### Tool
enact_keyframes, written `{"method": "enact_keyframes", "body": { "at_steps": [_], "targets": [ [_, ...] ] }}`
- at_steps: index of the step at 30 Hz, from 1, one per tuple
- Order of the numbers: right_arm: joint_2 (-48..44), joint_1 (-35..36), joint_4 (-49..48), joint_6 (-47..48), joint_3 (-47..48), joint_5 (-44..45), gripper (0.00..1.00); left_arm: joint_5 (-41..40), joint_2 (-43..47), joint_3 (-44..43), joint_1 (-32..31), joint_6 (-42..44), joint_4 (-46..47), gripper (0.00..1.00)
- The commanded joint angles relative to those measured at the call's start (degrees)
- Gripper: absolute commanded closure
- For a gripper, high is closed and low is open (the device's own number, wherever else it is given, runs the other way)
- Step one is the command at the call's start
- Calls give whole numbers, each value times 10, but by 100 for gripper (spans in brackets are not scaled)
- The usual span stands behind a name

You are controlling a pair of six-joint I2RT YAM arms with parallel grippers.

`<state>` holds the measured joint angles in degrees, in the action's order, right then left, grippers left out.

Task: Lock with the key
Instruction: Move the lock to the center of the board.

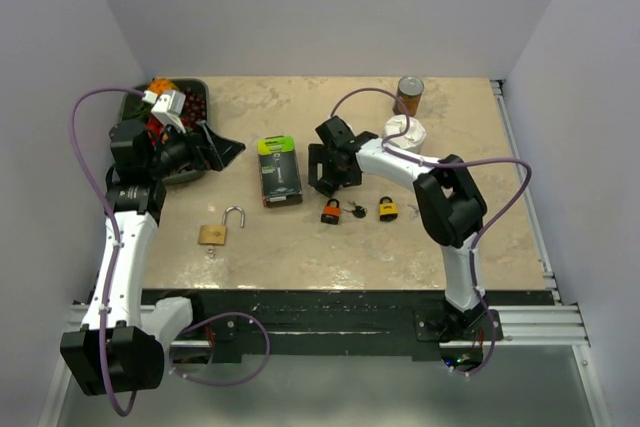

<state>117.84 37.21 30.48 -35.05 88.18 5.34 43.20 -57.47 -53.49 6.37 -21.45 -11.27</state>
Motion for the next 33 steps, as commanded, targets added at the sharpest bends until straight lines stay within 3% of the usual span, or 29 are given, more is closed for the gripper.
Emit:
{"method": "enact_keyframes", "body": {
  "at_steps": [1,9,12,13,17,25,33],
  "targets": [
    [10,-2,20,-30,24,26,6,-1,13,8,5,-2,14,1],
    [42,-5,25,-28,35,32,18,-3,8,8,4,-2,16,1],
    [51,-19,24,-14,51,32,30,-6,8,8,4,5,9,1],
    [55,-23,22,6,56,21,39,-6,9,7,5,8,9,1],
    [63,-39,4,98,70,-6,48,-6,8,3,4,12,5,1],
    [77,-69,-5,315,81,-49,51,-2,5,3,4,15,7,1],
    [75,-77,-25,347,99,-46,41,5,-7,0,5,47,-12,1]
  ]
}}
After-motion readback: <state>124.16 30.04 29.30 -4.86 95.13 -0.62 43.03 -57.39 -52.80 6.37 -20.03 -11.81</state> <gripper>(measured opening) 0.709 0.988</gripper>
